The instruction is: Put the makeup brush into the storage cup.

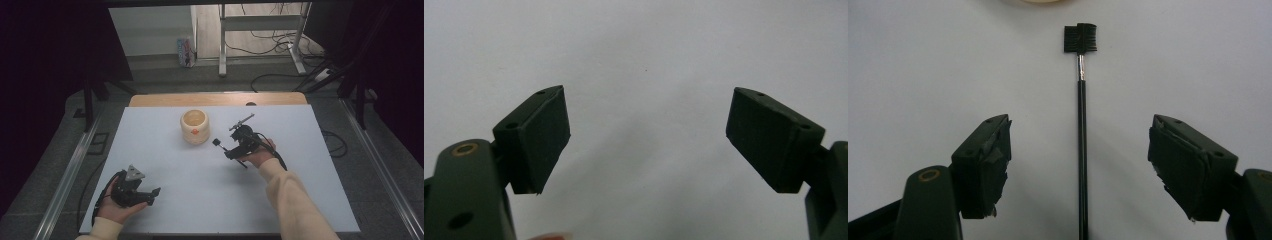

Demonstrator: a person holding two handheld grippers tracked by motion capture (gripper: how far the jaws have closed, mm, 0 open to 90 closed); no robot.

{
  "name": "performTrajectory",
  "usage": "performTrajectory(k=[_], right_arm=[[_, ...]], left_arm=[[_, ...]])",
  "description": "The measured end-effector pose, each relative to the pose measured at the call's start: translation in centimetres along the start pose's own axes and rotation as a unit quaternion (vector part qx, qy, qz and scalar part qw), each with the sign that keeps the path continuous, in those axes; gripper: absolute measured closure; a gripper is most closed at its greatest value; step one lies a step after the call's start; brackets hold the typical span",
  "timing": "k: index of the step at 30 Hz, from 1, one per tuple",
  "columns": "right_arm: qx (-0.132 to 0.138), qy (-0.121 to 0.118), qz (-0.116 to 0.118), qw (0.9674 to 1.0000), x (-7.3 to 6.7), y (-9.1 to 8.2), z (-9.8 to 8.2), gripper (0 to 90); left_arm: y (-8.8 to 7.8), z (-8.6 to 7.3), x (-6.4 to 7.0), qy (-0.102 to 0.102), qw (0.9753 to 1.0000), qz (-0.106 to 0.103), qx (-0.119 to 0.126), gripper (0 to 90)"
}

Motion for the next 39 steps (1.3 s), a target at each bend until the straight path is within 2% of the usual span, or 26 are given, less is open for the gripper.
performTrajectory(k=[12, 21, 35, 39], right_arm=[[-0.016, 0.013, -0.004, 0.9998, 0.5, 1.4, 0.0, 26.9], [-0.042, 0.020, -0.008, 0.9989, 0.9, 2.7, 0.1, 34.5], [-0.085, 0.022, 0.000, 0.9961, 1.2, 4.1, 0.6, 62.4], [-0.091, 0.021, -0.008, 0.9956, 1.3, 4.2, 0.5, 70.0]], left_arm=[[0.0, 0.0, 0.0, 0.000, 1.0000, 0.000, 0.000, 18.6], [0.0, 0.0, 0.0, 0.000, 1.0000, -0.001, 0.001, 18.6], [0.0, -0.1, -0.1, 0.001, 1.0000, -0.002, 0.000, 18.6], [0.0, -0.1, -0.1, 0.002, 1.0000, -0.002, 0.000, 18.7]])
Point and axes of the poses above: each handheld gripper's, and its own axes: y roughly forward along the jaws, z roughly out of its top, x roughly to its right, the point moved 4 cm from there along y, roughly forward along the jaws, and after that the axes turned 9 degrees about z, right-handed, at the moved point
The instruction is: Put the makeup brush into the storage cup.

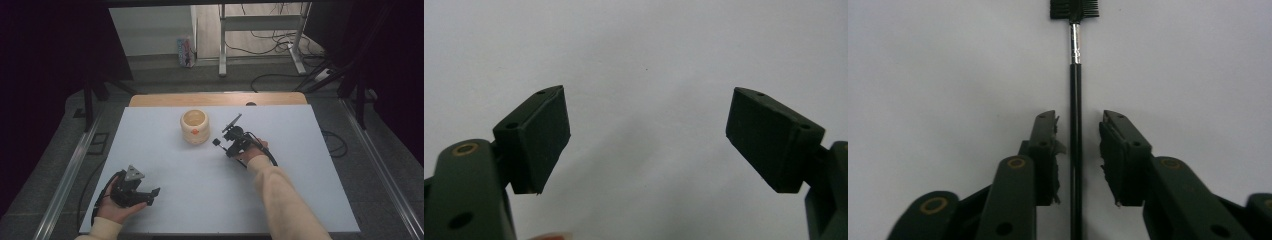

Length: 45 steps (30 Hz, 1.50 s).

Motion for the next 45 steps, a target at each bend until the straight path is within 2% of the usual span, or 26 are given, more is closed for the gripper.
performTrajectory(k=[2, 7, 13, 21, 23, 35, 42, 45], right_arm=[[-0.001, -0.002, -0.008, 1.0000, 0.1, 0.0, 0.0, 75.2], [-0.006, -0.009, -0.010, 0.9999, 0.1, 0.0, 0.0, 84.7], [-0.016, -0.011, -0.013, 0.9997, 0.0, 0.0, 0.2, 85.6], [-0.017, 0.002, 0.009, 0.9998, 0.5, -0.1, 0.2, 85.9], [-0.017, -0.001, 0.007, 0.9998, 0.5, -0.2, 0.1, 85.9], [0.025, -0.001, 0.026, 0.9993, 0.2, -2.5, 0.1, 86.1], [0.018, -0.005, 0.025, 0.9995, 0.2, -2.5, -0.1, 86.0], [0.024, -0.006, 0.024, 0.9994, 0.3, -2.6, 0.0, 86.1]], left_arm=[[0.0, 0.0, 0.0, 0.002, 1.0000, 0.000, -0.001, 18.6], [0.0, 0.0, 0.0, 0.003, 1.0000, 0.000, -0.002, 18.6], [0.0, -0.1, 0.0, 0.003, 1.0000, 0.001, -0.002, 18.6], [0.0, -0.1, 0.0, 0.003, 1.0000, 0.001, -0.002, 18.6], [0.0, -0.1, 0.0, 0.002, 1.0000, 0.001, -0.002, 18.6], [0.0, 0.0, 0.0, 0.003, 1.0000, 0.001, -0.002, 18.6], [0.0, 0.0, 0.0, 0.003, 1.0000, 0.002, -0.003, 18.7], [0.0, 0.0, 0.0, 0.003, 1.0000, 0.002, -0.003, 18.7]])
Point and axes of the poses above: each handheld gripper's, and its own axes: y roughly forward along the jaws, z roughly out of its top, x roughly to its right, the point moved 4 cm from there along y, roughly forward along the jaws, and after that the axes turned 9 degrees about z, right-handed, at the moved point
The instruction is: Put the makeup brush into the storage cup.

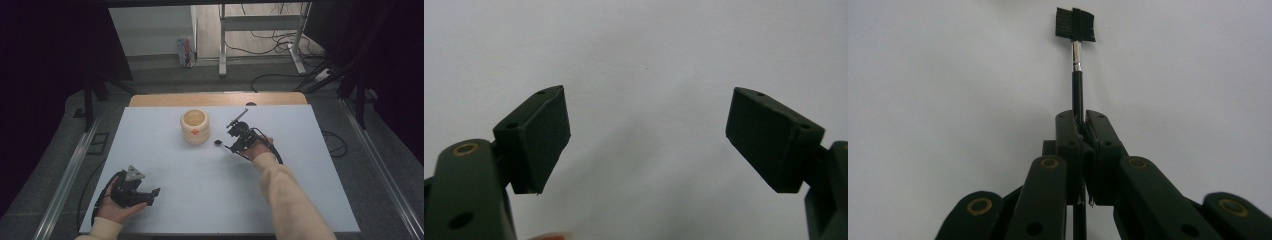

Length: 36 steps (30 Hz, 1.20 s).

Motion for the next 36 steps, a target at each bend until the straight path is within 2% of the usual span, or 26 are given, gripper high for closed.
performTrajectory(k=[7, 14, 19, 23, 36], right_arm=[[0.016, 0.005, 0.014, 0.9998, -0.1, -0.7, 0.1, 86.2], [0.058, 0.005, 0.032, 0.9977, -0.4, -2.7, 0.1, 86.2], [0.099, 0.001, 0.063, 0.9932, -1.1, -4.6, -0.1, 86.1], [0.123, -0.005, 0.076, 0.9896, -1.4, -5.7, -0.8, 86.1], [0.173, -0.010, 0.107, 0.9791, -2.0, -7.3, -3.0, 86.0]], left_arm=[[0.0, 0.0, 0.0, -0.001, 1.0000, 0.000, 0.001, 18.7], [0.0, 0.0, 0.0, -0.002, 1.0000, -0.001, 0.002, 18.7], [-0.1, 0.2, 0.2, -0.007, 0.9999, -0.005, 0.006, 18.7], [-0.1, 0.3, 0.3, -0.010, 0.9998, -0.010, 0.010, 18.7], [-0.1, 0.8, 0.5, -0.023, 0.9993, -0.023, 0.018, 18.7]])
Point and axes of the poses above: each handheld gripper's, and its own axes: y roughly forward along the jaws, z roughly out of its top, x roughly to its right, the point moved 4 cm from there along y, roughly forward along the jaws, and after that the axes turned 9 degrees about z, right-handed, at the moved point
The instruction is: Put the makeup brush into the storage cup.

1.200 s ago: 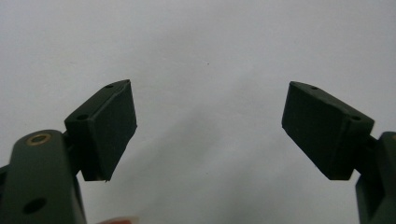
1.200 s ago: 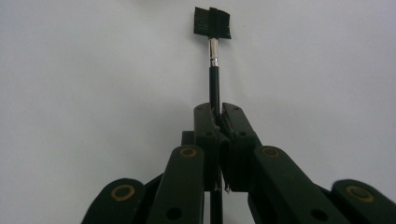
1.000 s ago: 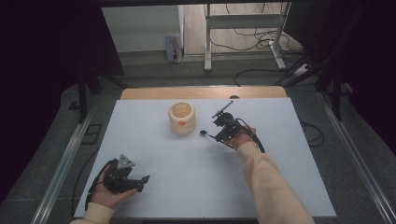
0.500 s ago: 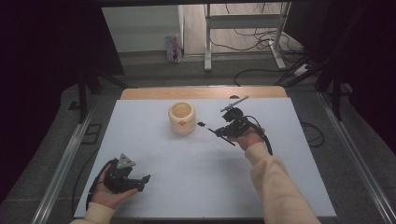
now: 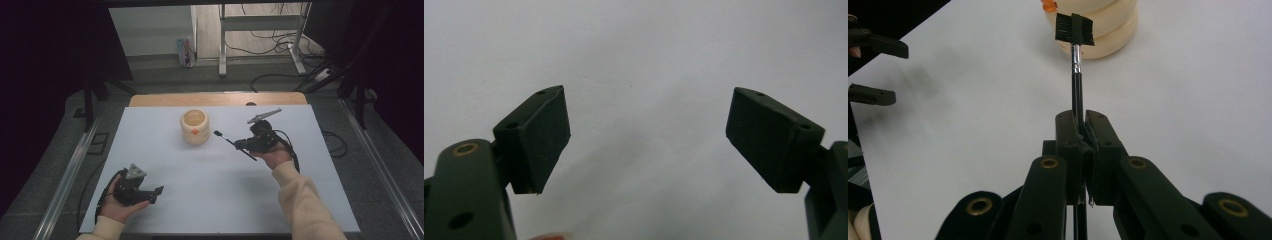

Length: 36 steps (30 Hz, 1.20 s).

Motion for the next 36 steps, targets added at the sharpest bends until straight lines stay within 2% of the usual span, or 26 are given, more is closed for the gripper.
performTrajectory(k=[12, 18, 23, 36], right_arm=[[0.030, -0.003, 0.003, 0.9996, -0.5, -1.5, -1.3, 86.0], [0.054, -0.006, 0.003, 0.9985, -0.8, -2.5, -1.9, 86.0], [0.071, -0.001, 0.007, 0.9974, -0.9, -3.3, -2.5, 86.0], [0.082, 0.008, 0.008, 0.9965, -0.6, -4.3, -4.3, 86.0]], left_arm=[[0.0, 0.4, 0.2, -0.014, 0.9998, -0.010, 0.009, 18.8], [-0.4, 0.5, -0.2, -0.031, 0.9992, -0.002, 0.027, 20.6], [-0.4, 0.5, -0.3, -0.033, 0.9991, -0.004, 0.026, 20.6], [-0.5, 0.5, -0.2, -0.037, 0.9989, -0.007, 0.028, 20.6]])
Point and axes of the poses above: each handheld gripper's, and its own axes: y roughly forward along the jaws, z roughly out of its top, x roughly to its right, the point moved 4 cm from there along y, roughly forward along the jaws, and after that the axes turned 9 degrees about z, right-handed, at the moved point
